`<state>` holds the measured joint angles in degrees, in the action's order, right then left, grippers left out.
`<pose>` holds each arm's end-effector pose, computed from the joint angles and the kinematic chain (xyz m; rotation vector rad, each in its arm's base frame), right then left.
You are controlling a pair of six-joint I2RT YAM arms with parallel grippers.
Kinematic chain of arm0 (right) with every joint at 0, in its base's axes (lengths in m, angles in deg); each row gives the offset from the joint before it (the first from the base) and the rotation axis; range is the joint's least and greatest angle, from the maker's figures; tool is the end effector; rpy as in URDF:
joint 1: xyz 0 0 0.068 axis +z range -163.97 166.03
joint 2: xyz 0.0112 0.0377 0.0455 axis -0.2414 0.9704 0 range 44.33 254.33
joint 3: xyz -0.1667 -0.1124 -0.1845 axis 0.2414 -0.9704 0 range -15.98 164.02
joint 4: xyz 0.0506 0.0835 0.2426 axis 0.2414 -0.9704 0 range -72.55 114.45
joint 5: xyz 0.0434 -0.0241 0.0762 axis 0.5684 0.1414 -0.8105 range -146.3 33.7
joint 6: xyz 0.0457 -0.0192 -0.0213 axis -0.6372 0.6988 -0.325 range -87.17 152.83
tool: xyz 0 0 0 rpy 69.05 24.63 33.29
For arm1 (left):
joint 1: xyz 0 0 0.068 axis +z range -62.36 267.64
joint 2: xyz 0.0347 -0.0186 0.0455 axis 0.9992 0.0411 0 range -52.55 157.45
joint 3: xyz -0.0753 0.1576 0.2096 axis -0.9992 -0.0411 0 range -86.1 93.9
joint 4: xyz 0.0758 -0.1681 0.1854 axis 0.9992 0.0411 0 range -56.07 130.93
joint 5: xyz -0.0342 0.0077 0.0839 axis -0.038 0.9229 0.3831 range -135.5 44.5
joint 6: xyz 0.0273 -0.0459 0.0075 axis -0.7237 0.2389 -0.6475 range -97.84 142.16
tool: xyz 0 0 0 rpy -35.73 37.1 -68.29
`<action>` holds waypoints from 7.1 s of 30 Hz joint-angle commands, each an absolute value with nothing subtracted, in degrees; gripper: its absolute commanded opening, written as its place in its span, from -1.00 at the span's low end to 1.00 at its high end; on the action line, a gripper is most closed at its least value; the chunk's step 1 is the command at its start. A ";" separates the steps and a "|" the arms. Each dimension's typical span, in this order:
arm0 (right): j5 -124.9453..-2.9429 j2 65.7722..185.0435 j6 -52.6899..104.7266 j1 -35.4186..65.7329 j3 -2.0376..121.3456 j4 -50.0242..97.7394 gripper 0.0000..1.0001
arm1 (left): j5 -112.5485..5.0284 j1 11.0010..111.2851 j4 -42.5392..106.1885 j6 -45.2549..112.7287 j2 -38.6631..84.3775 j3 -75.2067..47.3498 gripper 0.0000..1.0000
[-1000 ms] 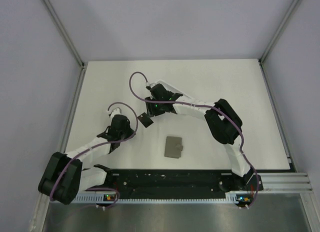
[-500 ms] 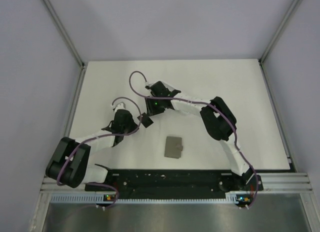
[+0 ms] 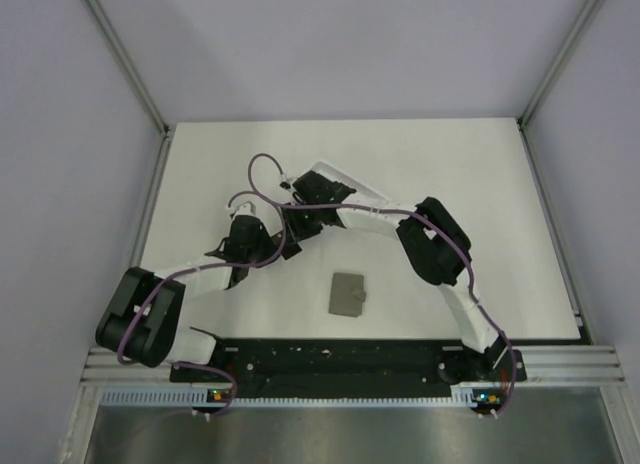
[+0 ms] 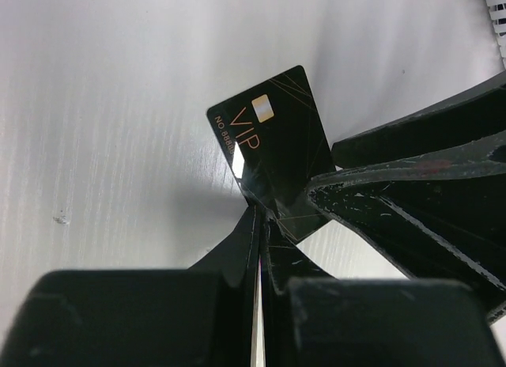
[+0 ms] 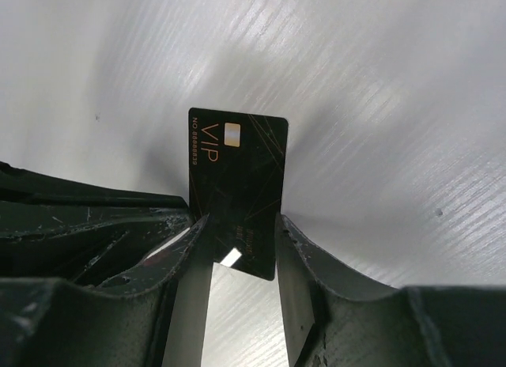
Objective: Put the credit cards into the card holder
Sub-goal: Move the credit card to the corner of the board.
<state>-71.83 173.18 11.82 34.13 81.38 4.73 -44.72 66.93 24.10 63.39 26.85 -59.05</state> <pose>0.3227 0.3739 0.1578 -0.7341 2.5123 0.8156 0.2335 -0.0876 0.1416 -0.4297 2.3338 -0.5233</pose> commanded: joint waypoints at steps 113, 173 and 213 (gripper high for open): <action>-59.90 163.68 7.70 43.25 67.95 8.72 -1.00 | -23.00 39.65 56.34 78.06 -14.58 -69.13 -1.00; -67.90 153.31 1.63 46.15 46.42 18.39 -1.00 | -36.18 28.23 53.53 89.12 -13.17 -81.00 -1.00; -62.64 138.83 -3.55 50.01 34.48 22.77 -0.91 | -29.42 12.85 51.51 98.01 -6.85 -76.26 -1.00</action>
